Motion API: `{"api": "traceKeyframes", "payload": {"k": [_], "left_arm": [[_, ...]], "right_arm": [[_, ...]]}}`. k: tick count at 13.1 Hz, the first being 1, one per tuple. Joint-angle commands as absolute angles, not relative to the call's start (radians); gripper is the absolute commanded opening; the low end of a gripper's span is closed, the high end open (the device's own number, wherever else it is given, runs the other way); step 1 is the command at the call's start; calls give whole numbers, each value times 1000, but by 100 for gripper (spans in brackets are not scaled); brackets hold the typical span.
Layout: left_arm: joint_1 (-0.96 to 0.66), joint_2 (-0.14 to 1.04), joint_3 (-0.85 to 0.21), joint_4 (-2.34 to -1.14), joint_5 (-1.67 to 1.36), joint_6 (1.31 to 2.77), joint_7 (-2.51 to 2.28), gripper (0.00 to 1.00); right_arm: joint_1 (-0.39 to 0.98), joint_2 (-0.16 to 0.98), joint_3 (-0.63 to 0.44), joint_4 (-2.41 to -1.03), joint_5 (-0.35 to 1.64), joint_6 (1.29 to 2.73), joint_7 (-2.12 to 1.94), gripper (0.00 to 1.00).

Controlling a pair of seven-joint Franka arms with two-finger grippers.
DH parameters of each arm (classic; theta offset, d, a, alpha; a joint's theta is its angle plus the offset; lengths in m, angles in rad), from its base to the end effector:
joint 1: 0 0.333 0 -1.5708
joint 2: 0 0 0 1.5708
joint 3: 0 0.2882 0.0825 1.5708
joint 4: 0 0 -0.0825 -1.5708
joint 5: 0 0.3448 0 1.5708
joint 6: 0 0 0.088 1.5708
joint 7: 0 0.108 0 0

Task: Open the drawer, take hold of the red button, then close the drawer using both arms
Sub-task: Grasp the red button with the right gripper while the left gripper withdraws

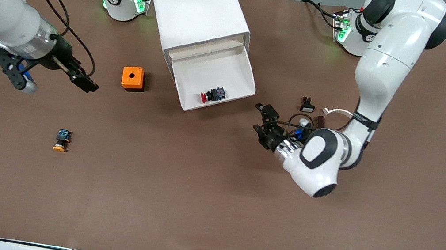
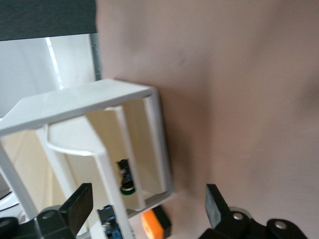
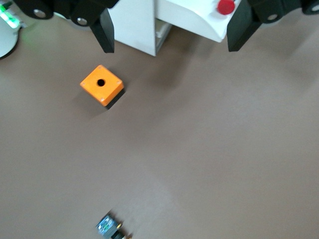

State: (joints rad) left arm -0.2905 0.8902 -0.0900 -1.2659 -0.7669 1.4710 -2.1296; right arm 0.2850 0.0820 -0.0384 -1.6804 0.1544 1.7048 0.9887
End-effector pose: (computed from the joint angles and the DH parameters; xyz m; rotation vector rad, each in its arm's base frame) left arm 0.5594 -0.2966 0.2235 -1.3644 -2.0446 1.3492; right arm 0.5217 0.1471 0.5170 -2.8251 1.1401 0.2033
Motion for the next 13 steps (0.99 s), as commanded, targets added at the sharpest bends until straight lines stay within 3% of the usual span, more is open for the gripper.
{"api": "traceKeyframes", "payload": {"k": [1,9,13], "left_arm": [[-249,853,-89,-1264,-630,1466,-2063,99],[-158,833,-89,-1264,-177,1465,-1550,99],[-172,830,-106,-1262,-34,1476,-1465,99]], "right_arm": [[375,135,-48,-1654,181,1752,1151,100],[619,265,-49,-1670,178,1963,1520,100],[706,288,-49,-1756,175,2118,1613,100]]}}
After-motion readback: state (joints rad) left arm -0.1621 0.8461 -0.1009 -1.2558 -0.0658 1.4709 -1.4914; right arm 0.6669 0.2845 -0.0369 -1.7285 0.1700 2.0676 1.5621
